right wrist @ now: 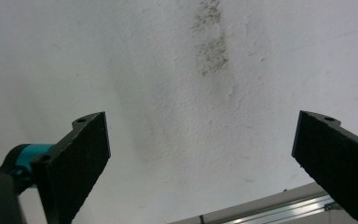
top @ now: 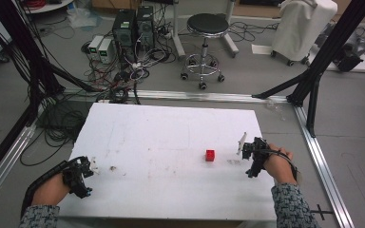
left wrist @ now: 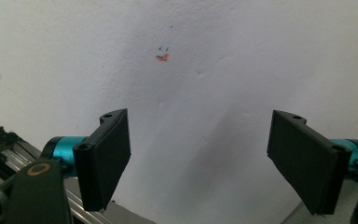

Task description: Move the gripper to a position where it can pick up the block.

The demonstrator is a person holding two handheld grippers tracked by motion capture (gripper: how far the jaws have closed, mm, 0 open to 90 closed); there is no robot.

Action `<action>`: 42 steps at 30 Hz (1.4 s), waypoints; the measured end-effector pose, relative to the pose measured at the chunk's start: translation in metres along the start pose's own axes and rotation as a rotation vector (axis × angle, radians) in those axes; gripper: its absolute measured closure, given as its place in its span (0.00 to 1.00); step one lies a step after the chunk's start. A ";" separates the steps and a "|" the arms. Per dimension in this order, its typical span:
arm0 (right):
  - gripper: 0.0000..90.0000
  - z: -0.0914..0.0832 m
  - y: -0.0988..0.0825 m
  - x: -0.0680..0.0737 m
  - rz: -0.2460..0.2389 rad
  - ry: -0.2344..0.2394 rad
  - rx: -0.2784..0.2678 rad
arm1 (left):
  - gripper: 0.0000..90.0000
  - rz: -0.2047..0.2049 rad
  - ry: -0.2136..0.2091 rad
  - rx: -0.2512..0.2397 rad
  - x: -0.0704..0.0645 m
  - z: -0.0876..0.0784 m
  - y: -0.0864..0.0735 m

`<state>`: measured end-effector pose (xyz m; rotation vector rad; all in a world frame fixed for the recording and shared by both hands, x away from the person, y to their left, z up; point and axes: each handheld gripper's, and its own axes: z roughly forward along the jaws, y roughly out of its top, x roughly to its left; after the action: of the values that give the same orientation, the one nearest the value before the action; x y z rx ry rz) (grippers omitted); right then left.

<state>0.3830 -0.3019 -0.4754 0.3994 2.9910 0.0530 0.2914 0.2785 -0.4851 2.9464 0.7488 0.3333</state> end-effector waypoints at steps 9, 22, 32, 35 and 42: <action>0.04 -0.007 0.017 -0.012 -0.071 0.014 -0.006 | 0.24 -0.003 -0.002 0.000 0.001 -0.001 0.000; 0.04 -0.015 0.055 -0.025 -0.135 0.019 -0.020 | 0.24 -0.006 -0.003 -0.004 0.000 -0.001 0.001; 0.04 -0.009 0.088 -0.026 -0.191 0.030 -0.029 | 0.24 -0.008 -0.005 -0.008 0.000 -0.002 0.001; 0.04 -0.006 0.095 -0.026 -0.199 0.036 -0.028 | 0.24 -0.008 -0.006 -0.009 0.000 -0.002 0.000; 0.04 0.008 0.111 -0.025 -0.222 0.045 -0.011 | 0.24 -0.006 -0.006 -0.012 0.000 -0.002 0.000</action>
<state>0.4367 -0.2014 -0.4749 0.0636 3.0571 0.0580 0.2915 0.2784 -0.4829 2.9322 0.7521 0.3277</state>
